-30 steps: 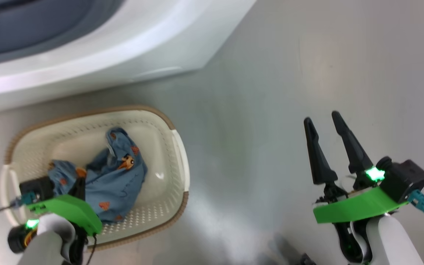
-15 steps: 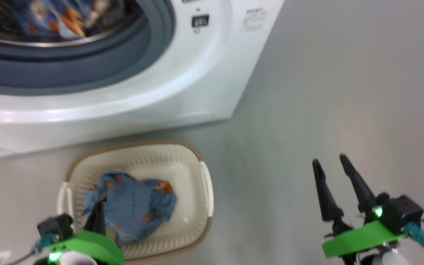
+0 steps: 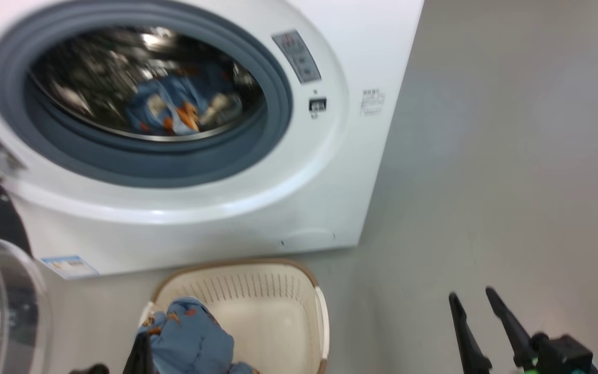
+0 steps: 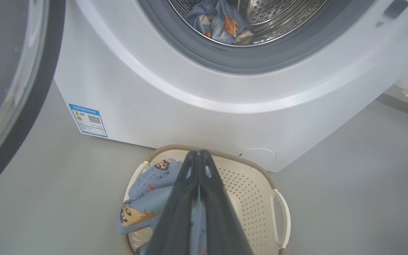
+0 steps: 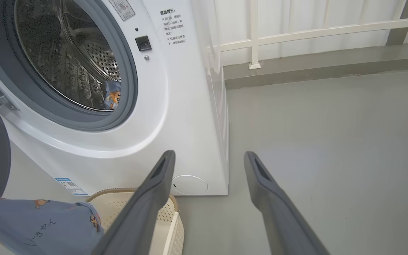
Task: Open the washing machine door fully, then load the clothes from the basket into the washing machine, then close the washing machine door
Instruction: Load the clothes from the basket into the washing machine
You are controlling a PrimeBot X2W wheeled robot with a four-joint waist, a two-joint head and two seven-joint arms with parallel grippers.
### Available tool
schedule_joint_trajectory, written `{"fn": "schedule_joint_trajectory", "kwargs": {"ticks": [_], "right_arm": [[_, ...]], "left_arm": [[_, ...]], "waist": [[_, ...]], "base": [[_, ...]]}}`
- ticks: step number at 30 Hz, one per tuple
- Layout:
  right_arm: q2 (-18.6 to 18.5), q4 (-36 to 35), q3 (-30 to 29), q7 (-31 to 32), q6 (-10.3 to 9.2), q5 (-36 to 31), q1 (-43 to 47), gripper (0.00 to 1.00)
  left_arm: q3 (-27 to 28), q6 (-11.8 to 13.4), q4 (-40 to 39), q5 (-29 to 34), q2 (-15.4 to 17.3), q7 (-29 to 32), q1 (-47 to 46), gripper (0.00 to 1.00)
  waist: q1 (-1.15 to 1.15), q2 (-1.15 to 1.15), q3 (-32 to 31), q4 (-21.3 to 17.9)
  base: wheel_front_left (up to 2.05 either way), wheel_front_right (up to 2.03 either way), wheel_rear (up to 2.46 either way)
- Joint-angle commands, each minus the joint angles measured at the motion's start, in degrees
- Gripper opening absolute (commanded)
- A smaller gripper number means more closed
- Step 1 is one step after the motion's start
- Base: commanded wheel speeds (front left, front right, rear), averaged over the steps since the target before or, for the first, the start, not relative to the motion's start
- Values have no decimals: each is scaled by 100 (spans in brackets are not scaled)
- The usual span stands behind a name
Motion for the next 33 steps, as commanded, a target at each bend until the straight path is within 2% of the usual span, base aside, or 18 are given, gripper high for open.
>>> {"fn": "schedule_joint_trajectory", "kwargs": {"ticks": [1,14,33], "right_arm": [[-27,-101,115,-28,52,-86,53,100],[-37,-4,5,-28,52,-290,517,100],[-34,-42,-93,-28,52,-317,548,100]], "left_arm": [[218,61,-252,78,42,-78,74,0],[205,235,-1718,697,12,-79,928,0],[149,234,-2091,772,6,-80,1190,0]], "waist": [[0,0,-705,290],[0,0,-1271,394],[0,0,-1217,371]], "base": [[0,0,0],[0,0,0],[0,0,0]]}}
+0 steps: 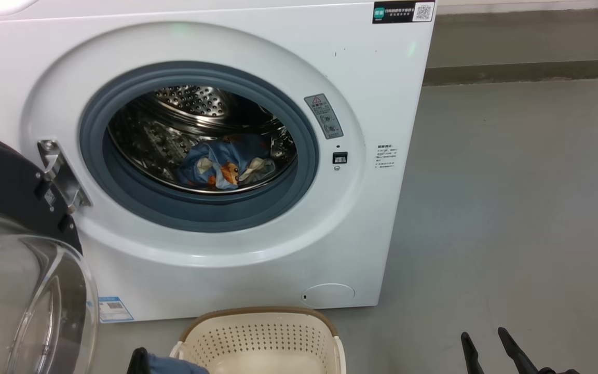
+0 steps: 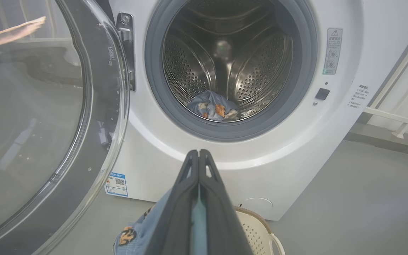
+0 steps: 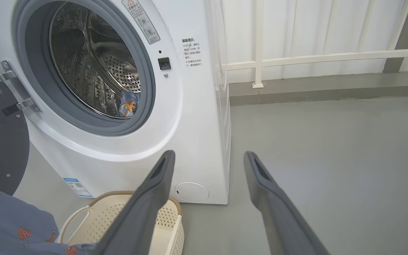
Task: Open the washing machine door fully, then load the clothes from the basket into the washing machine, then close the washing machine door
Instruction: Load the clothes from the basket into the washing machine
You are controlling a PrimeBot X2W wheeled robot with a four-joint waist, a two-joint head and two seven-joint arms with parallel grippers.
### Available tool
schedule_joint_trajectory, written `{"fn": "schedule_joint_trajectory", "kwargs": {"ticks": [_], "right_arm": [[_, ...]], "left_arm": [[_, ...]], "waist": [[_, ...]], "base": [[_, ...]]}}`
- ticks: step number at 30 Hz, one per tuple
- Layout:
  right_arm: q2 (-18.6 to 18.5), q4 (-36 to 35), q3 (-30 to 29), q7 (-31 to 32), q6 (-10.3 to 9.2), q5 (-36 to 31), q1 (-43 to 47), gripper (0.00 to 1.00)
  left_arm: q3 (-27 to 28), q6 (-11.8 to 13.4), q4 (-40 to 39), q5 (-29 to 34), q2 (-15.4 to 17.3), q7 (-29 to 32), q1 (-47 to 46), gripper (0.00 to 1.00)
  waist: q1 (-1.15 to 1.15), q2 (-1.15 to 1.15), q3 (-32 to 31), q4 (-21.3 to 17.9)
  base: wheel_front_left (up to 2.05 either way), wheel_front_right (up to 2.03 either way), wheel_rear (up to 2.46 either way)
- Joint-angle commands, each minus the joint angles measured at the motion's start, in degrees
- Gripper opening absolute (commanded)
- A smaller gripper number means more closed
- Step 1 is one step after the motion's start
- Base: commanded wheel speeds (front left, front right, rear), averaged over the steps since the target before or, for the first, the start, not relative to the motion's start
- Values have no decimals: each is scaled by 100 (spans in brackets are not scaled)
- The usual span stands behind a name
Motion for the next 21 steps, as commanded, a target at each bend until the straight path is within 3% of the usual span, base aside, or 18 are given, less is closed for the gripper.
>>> {"fn": "schedule_joint_trajectory", "kwargs": {"ticks": [1,13,21], "right_arm": [[-51,-156,133,-28,52,-54,-104,100],[-47,-158,182,-28,52,-48,-135,100],[-45,-169,305,-28,52,86,-298,100]], "left_arm": [[181,-5,-184,26,11,-78,-87,0],[147,-30,-193,-23,10,-79,-139,0],[-7,-161,-190,-6,15,-36,-828,0]], "waist": [[0,0,8,-4],[0,0,85,-73],[0,0,396,-352]], "base": [[0,0,0],[0,0,0],[0,0,0]]}}
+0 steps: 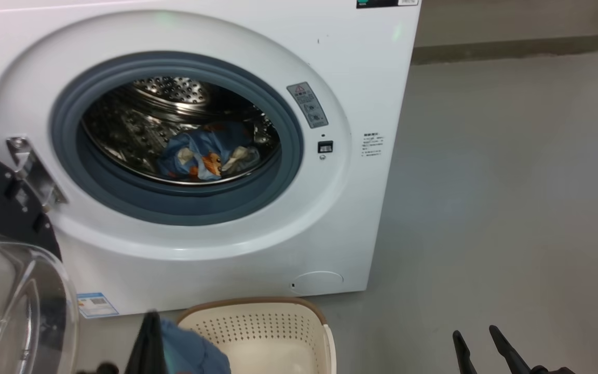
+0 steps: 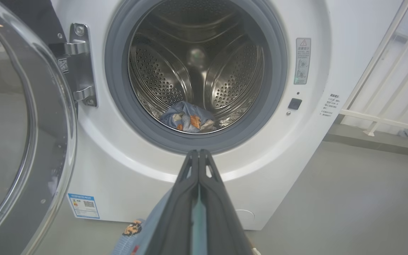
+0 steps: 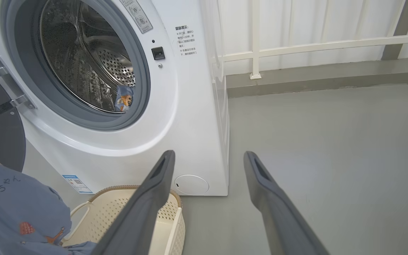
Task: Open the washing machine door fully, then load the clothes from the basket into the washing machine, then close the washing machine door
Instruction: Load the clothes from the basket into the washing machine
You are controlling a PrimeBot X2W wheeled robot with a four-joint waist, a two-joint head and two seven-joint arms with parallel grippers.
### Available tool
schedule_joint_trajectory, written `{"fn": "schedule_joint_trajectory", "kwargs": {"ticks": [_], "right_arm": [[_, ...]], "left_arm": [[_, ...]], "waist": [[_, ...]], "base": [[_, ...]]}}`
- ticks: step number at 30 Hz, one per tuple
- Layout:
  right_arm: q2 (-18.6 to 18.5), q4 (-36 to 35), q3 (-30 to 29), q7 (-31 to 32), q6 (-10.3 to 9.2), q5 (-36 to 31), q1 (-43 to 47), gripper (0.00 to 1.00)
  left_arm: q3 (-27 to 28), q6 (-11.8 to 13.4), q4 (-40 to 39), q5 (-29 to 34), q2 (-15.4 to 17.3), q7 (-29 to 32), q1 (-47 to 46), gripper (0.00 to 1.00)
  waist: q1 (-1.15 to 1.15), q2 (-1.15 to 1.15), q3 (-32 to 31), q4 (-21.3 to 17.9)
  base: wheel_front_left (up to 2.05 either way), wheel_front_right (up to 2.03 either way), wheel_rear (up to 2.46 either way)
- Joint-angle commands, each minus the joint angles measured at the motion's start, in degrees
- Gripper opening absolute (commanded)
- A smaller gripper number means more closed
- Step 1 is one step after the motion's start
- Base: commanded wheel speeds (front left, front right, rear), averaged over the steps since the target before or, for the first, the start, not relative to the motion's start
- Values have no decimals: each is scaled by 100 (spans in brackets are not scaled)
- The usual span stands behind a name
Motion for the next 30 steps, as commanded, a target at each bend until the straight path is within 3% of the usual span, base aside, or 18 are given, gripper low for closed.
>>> {"fn": "schedule_joint_trajectory", "kwargs": {"ticks": [1,9,19,30], "right_arm": [[-52,-147,181,-28,52,58,-290,100],[-52,-210,382,-28,52,378,-682,100],[-51,-167,704,-28,52,713,-1045,100],[-51,-226,1056,-28,52,764,-1275,100]], "left_arm": [[178,-30,-140,-6,22,-19,-503,0],[570,-65,422,-150,284,73,-1969,0],[995,-279,1853,-68,1064,13,-3775,0],[1153,-434,3670,232,1804,-68,-5448,0]], "waist": [[0,0,187,-171],[0,0,1006,-786],[0,0,1778,-1626],[0,0,2478,-2087]], "base": [[0,0,0],[0,0,0],[0,0,0],[0,0,0]]}}
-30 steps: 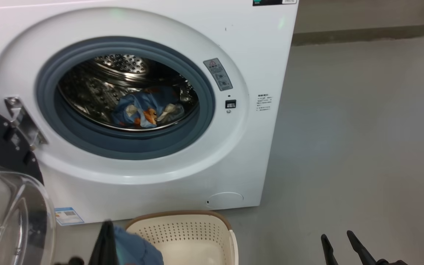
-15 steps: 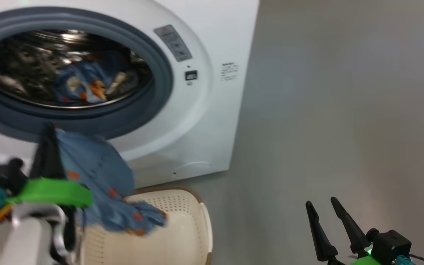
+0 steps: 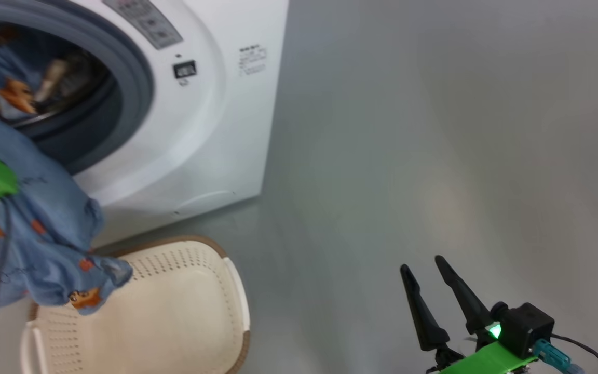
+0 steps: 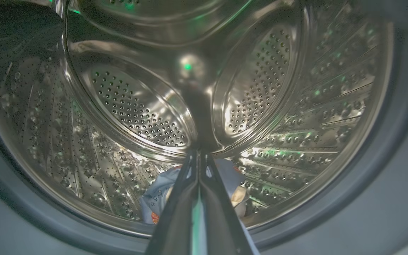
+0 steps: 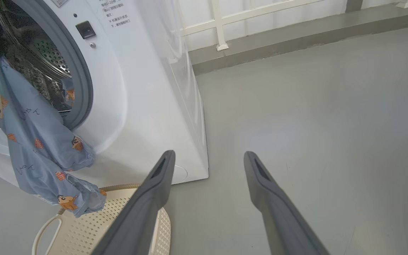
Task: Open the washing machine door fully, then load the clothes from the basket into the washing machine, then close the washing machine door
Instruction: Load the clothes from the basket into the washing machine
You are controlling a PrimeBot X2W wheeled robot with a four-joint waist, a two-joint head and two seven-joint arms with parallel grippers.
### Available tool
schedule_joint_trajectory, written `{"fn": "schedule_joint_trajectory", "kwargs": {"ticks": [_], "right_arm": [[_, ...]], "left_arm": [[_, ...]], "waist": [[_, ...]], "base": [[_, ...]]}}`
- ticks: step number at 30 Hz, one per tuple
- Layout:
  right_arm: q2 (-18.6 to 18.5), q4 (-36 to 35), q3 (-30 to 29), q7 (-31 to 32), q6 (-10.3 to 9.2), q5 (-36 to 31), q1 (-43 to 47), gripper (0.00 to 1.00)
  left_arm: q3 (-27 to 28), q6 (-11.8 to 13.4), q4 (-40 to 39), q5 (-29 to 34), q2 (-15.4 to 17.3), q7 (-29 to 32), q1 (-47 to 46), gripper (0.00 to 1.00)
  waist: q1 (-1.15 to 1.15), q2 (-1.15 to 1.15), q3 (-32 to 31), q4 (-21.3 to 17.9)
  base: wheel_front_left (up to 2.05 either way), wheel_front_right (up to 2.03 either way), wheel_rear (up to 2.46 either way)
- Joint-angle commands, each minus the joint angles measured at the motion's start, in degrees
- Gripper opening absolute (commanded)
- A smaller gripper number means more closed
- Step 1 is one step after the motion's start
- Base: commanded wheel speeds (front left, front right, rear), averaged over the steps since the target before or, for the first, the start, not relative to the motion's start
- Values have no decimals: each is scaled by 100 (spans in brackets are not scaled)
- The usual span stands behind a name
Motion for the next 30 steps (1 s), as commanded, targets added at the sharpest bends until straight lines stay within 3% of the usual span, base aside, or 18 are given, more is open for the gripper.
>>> {"fn": "schedule_joint_trajectory", "kwargs": {"ticks": [1,6,15,23,30], "right_arm": [[-48,-147,169,-28,52,61,-125,100],[-48,-188,394,-28,52,74,-228,100],[-48,-341,592,-28,52,92,-327,100],[-48,-404,715,-28,52,138,-360,100],[-48,-408,809,-28,52,169,-348,100]], "left_arm": [[163,-37,-1,86,354,-51,-268,0],[204,-90,845,138,705,-56,-1110,0],[112,-136,1614,244,965,-61,-2441,0],[26,-174,1743,384,1122,-62,-3241,0],[113,-117,1391,417,1139,-63,-3654,0]], "waist": [[0,0,516,-422],[0,0,967,-564],[0,0,1578,-627],[0,0,1852,-690],[0,0,1976,-768]], "base": [[0,0,0],[0,0,0],[0,0,0],[0,0,0],[0,0,0]]}}
